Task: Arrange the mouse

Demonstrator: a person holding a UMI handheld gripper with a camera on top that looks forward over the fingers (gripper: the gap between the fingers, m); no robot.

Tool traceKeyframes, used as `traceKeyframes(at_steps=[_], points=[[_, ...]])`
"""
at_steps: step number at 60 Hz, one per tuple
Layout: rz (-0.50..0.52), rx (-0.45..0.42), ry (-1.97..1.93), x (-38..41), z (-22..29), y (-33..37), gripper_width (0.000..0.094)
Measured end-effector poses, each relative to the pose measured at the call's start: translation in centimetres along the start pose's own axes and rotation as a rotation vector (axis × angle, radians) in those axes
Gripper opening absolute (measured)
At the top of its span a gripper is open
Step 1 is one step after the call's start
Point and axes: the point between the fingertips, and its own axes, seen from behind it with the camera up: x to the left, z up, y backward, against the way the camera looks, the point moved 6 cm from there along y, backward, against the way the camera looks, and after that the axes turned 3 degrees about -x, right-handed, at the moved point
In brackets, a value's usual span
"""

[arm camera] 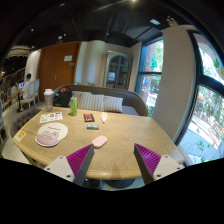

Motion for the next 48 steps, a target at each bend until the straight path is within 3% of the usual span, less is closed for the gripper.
traceKeyframes(at_steps=[22,34,48], points=[[0.106,0.015,-0.027,3.8,-2.6,-4.3,0.0839],[0.23,0.08,-0.025,8.1,-6.7,-12.2,0.0835],[0.206,0.179,-0.056,8.0,-10.5,-20.4,0.0833]])
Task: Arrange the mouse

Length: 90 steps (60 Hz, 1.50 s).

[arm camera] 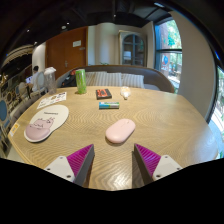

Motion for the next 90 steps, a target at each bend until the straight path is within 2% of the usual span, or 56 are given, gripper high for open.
traceKeyframes(at_steps=[23,31,41,50,54,59,68,73,78,90], points=[[-0.005,0.036,-0.026,-0.3,2.9,-6.3,0.0788],[-0.04,0.048,-0.056,-0.8,4.0,-8.0,0.0708],[-0.122,0.029,-0.115,-1.3,4.4,-8.9,0.054],[-0.172,0.05,-0.158,-1.2,4.3,-8.7,0.0476],[-0.256,0.076,-0.201,-1.8,4.1,-8.0,0.0449],[-0.32,0.028,-0.199,-0.9,5.8,-6.4,0.043],[-0.235,-0.115,-0.182,8.8,11.8,-3.7,0.0424],[-0.139,-0.163,-0.146,16.8,13.8,-3.5,0.0424],[-0.058,-0.137,-0.111,22.8,14.0,-5.3,0.0423],[-0.051,-0.009,-0.02,29.0,8.8,-10.6,0.0424]])
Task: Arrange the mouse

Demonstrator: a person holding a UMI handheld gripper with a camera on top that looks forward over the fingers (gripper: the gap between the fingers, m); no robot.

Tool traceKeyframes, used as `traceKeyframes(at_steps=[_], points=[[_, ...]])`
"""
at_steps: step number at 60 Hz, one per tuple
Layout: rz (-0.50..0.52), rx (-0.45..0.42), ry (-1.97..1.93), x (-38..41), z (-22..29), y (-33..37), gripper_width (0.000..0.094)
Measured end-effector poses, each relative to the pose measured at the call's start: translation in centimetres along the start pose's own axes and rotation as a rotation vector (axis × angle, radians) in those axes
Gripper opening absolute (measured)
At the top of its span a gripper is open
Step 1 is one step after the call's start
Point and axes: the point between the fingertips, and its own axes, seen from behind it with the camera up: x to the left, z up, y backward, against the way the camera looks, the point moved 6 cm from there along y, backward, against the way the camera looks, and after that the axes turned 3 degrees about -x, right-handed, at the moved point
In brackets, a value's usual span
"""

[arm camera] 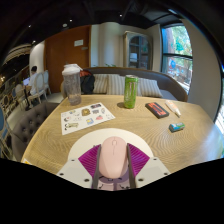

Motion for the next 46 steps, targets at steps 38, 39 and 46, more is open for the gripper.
traceKeyframes(at_steps=[38,39,46], points=[[0.234,-0.07,-0.085,-1.8,-0.7,8.7,0.0844],[0.243,-0.079,-0.088,-2.1,-0.7,9.4,0.0843],[0.277,-0.141,-0.108,-4.6,-1.1,13.1,0.0843]])
